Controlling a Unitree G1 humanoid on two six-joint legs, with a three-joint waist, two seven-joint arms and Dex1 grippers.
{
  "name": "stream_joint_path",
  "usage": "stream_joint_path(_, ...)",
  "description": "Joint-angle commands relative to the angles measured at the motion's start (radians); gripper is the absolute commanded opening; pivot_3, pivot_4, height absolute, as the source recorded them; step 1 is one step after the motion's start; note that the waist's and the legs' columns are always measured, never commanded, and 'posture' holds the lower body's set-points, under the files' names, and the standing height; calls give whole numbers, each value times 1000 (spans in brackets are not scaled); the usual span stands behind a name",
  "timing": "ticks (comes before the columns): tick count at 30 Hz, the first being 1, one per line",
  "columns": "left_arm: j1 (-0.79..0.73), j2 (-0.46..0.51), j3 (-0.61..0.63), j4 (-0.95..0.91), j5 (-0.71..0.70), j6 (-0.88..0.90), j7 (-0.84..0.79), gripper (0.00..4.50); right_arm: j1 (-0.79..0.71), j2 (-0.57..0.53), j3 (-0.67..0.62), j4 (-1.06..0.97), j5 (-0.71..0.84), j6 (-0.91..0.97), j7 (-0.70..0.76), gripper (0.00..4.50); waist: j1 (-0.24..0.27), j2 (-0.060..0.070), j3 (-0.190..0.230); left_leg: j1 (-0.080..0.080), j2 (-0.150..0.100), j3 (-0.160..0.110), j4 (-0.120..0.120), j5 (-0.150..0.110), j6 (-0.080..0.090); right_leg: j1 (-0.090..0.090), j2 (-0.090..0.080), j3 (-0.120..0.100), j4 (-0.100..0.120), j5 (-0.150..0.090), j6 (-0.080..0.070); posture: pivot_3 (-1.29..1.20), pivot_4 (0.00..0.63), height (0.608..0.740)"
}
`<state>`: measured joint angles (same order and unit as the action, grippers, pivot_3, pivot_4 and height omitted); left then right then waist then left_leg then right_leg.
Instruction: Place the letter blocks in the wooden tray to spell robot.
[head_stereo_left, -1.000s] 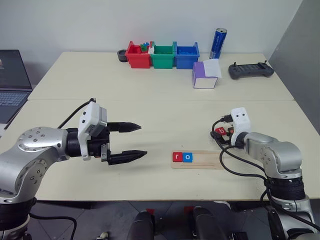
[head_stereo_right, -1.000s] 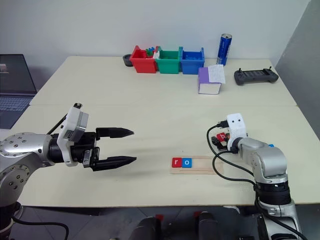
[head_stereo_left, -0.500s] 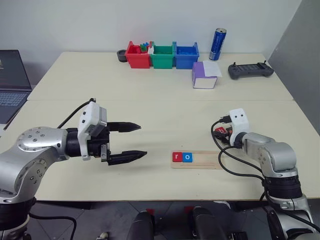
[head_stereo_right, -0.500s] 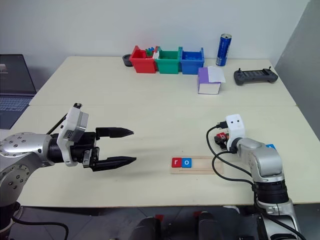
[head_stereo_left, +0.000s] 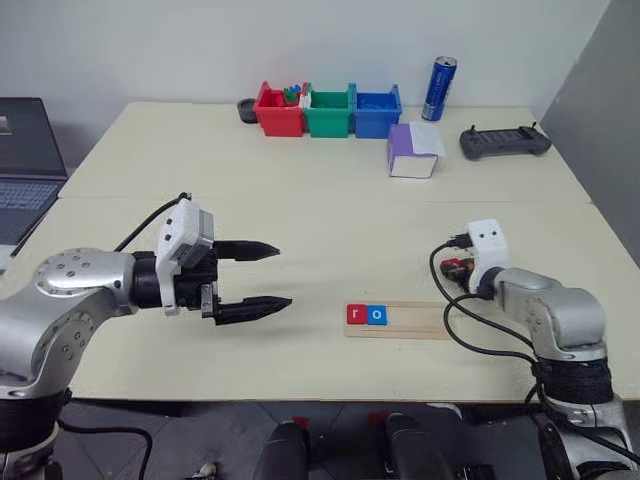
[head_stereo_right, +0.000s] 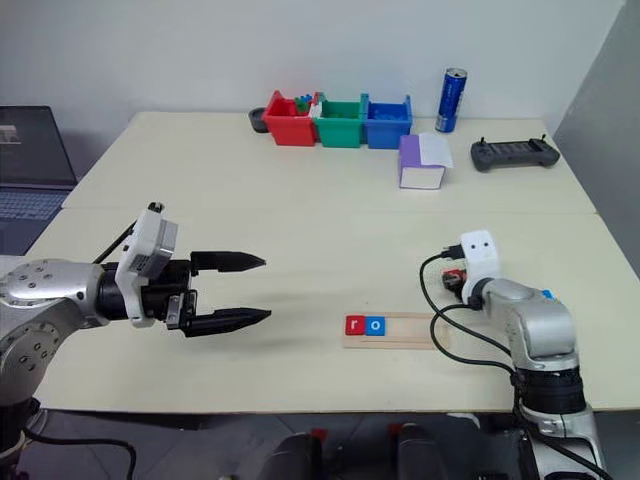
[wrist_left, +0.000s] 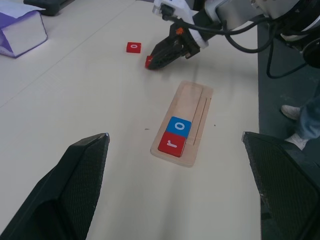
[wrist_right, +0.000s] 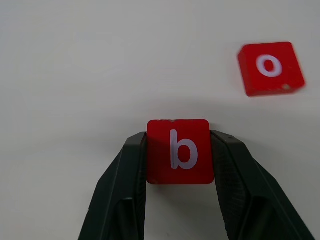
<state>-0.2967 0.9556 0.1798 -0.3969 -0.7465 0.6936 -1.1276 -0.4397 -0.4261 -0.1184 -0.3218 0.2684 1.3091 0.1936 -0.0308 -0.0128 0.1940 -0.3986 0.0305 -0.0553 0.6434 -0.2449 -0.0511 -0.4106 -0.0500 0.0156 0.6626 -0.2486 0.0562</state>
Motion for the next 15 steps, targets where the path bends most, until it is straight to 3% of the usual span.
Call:
stream_joint_path(1,-46,0,-20,24,16,-35,-28,4500,52,-12,-69,-194,25,152,-2,1466,0,0,0,0,0,0,0,0,0,0,0,0,0,0,0,0,150,740)
stream_joint_path(8,-102,-16,-76,86,47,-70,-76,4500,172,-13,-162,-392,27,305,1,1466,-3,0,0,0,0,0,0,0,0,0,0,0,0,-1,1,0,150,740)
stream_joint_path(15,-138,-36,-107,107,60,-74,-96,4500,208,15,-191,-387,6,305,-23,1466,-4,0,0,0,0,0,0,0,0,0,0,0,0,-2,2,0,150,740)
